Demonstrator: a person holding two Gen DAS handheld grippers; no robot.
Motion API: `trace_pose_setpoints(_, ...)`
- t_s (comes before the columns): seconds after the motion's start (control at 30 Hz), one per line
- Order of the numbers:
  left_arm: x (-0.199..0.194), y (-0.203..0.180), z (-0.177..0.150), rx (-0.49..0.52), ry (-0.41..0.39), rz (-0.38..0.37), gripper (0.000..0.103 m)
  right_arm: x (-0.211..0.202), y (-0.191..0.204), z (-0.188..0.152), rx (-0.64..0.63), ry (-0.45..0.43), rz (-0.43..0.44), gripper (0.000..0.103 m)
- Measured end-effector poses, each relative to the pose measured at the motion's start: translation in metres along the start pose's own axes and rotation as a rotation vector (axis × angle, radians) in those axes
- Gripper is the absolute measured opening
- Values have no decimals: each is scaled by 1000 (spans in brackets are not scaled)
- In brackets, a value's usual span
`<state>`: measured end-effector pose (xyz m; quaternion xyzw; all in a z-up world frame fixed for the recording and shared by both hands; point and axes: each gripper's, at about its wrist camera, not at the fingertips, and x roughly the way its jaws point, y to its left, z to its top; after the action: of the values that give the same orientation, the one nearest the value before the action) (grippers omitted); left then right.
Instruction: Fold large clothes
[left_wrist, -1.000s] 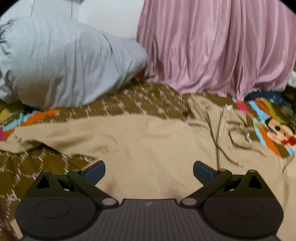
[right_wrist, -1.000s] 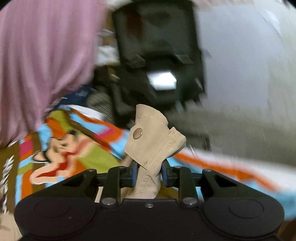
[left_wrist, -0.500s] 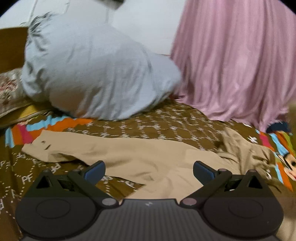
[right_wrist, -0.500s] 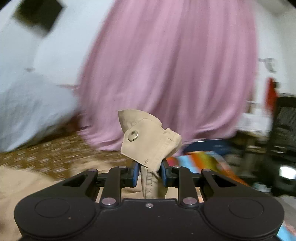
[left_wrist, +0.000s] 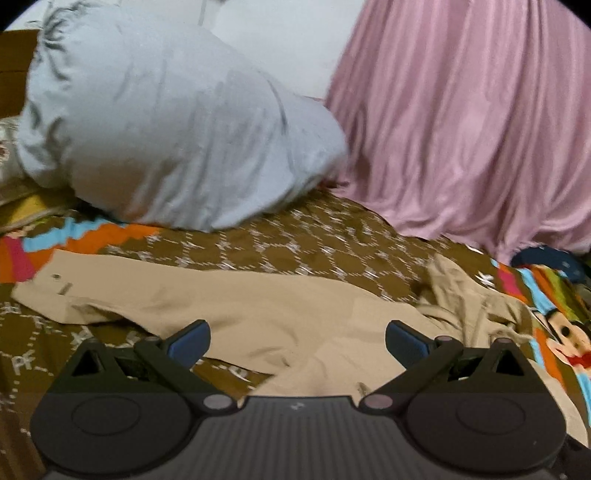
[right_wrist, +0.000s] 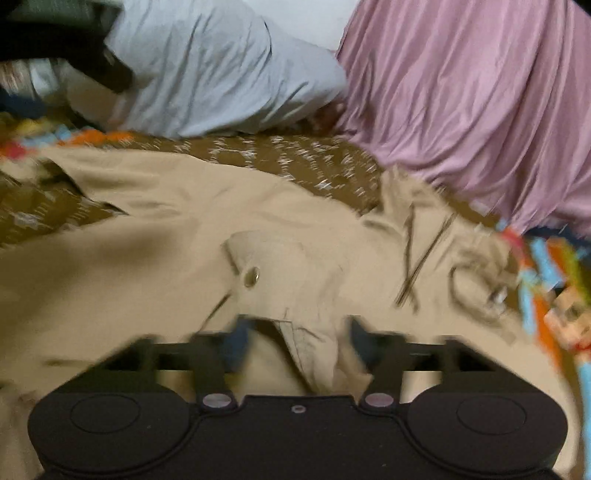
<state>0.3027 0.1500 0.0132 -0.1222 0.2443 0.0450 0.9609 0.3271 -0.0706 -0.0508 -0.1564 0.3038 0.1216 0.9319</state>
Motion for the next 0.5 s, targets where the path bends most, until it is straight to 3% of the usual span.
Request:
trace_pose_setpoints(0.03,1,-4,-3,9,9,-10,103,-12,-5,-8,16,-6,37,90)
trace_pose_setpoints(0.07,3,-7,-5,19,17,-15,103,-23,-8,-11,18,-10,74,92)
trace_pose_setpoints(0.13,7,-13,-10,45,30,-15,103,-43,-13,-18,-6,-14,127,93)
trace_pose_setpoints(0.2,11,-19,-15,58,43,-17,103,-59,-20,-24,-34,-24,115,93)
trace_pose_setpoints(0.33,22,-31,-24,69,99,-79,103,-66,-58,-34,0,-21,-22,94)
trace_pose_setpoints(0.5,38,-58,-51,196,202,-74,103,-36,-126,-43,110,66,-333,96)
